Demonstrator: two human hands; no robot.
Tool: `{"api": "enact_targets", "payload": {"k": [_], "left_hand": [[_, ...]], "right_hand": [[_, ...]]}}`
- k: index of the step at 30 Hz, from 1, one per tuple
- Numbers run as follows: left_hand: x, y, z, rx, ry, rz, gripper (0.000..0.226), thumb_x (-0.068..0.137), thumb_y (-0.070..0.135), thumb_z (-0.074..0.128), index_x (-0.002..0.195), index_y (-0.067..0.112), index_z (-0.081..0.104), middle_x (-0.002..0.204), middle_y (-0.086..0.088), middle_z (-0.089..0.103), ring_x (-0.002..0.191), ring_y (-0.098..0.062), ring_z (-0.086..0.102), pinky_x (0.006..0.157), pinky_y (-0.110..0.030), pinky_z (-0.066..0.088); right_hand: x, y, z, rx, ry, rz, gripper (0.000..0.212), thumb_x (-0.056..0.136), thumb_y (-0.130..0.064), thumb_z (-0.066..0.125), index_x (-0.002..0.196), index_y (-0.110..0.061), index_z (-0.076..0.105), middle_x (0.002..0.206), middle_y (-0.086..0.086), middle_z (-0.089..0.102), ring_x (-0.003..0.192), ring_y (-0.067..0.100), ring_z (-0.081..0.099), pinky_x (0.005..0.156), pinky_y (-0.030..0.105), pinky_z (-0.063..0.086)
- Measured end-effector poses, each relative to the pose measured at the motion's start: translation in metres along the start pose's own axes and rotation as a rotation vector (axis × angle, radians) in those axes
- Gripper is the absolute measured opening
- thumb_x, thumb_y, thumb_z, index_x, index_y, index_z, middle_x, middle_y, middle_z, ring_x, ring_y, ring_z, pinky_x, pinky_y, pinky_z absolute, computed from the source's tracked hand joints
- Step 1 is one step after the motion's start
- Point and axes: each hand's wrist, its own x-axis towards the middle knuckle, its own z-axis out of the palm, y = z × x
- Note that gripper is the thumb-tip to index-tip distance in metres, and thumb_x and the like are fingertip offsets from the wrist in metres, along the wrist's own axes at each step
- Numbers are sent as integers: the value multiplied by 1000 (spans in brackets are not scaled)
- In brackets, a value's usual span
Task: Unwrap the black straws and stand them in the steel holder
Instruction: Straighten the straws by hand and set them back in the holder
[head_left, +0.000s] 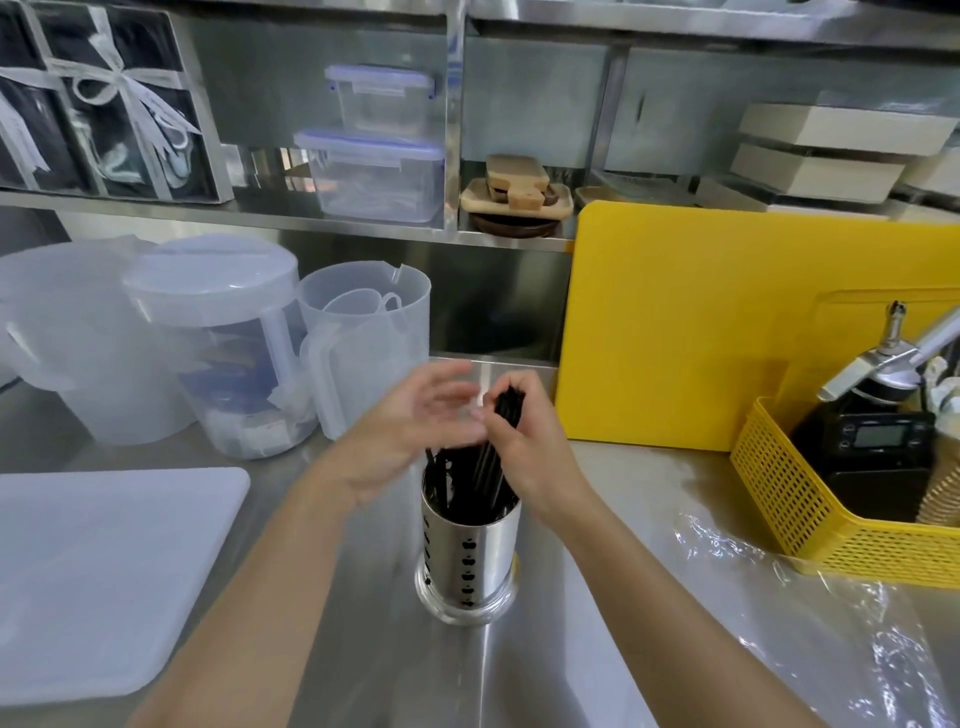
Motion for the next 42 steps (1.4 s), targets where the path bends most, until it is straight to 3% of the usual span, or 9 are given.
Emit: {"api": "enact_targets", "payload": {"k": [4, 9, 11, 14, 19, 24, 27, 32, 42], "left_hand": [[-2, -1, -18, -79, 291, 142, 43, 54, 32, 74, 96, 26, 64, 91, 0, 69, 92, -13, 64, 86, -28, 45], [-18, -19, -14, 270, -199, -181, 90, 59, 7, 78, 128, 40, 30, 128, 11, 49, 119, -7, 52, 93, -24, 47], [-19, -24, -11, 297, -152, -167, 103, 64, -2, 78, 134, 42, 15, 131, 12, 43, 118, -6, 52, 93, -26, 49], [-15, -31, -6, 368, -64, -119, 111, 67, -1, 78, 138, 39, 2, 123, 7, 52, 108, -3, 58, 92, -20, 49], [-11, -37, 4, 412, 70, -42, 102, 69, 2, 78, 138, 34, 11, 107, 11, 58, 89, 1, 61, 78, -6, 44], [-9, -47, 1, 405, 164, -27, 39, 81, 1, 65, 110, 24, 52, 91, 4, 67, 82, -7, 63, 80, -13, 42], [-10, -50, 2, 391, 175, 0, 23, 84, 2, 61, 89, 24, 60, 82, 0, 67, 68, -4, 64, 77, -20, 45], [-9, -55, 3, 344, 202, 23, 17, 83, 2, 63, 76, 16, 59, 65, 0, 64, 66, -6, 59, 71, -20, 43], [-9, -58, 5, 305, 218, 29, 20, 83, -1, 62, 73, 15, 59, 64, -2, 63, 62, 0, 56, 62, -9, 42]], "right_hand": [[-12, 21, 11, -29, -82, 124, 24, 89, -5, 57, 81, -23, 42, 74, -7, 46, 65, 0, 45, 66, 13, 39], [-14, 32, 23, 10, -106, 184, 15, 89, -3, 56, 89, -15, 47, 84, -3, 57, 77, 9, 58, 72, 25, 49], [-14, 29, 23, 74, -132, 199, 17, 89, -10, 59, 104, -13, 51, 94, -2, 59, 85, 6, 61, 68, 17, 51], [-16, 30, 23, 250, -190, 286, 31, 94, -23, 52, 123, -14, 49, 116, 3, 62, 109, 12, 59, 90, 26, 51], [-17, 35, 17, 490, -133, 339, 34, 97, -28, 45, 128, -15, 48, 123, 5, 63, 118, 19, 57, 102, 35, 45], [-23, 33, -2, 103, 178, -10, 10, 87, -19, 60, 97, -20, 60, 88, -1, 64, 82, -3, 59, 74, 13, 47], [-15, 40, -22, -409, 342, -110, 24, 85, -31, 66, 101, -14, 58, 88, -9, 48, 78, -4, 45, 67, 6, 35], [0, 54, -34, -693, 0, 158, 63, 79, -55, 62, 128, -19, 46, 121, -4, 42, 98, 8, 44, 82, 23, 39], [33, 67, -17, -632, -223, 129, 61, 80, -46, 65, 133, -23, 44, 135, 0, 50, 122, 19, 47, 102, 38, 41]]}}
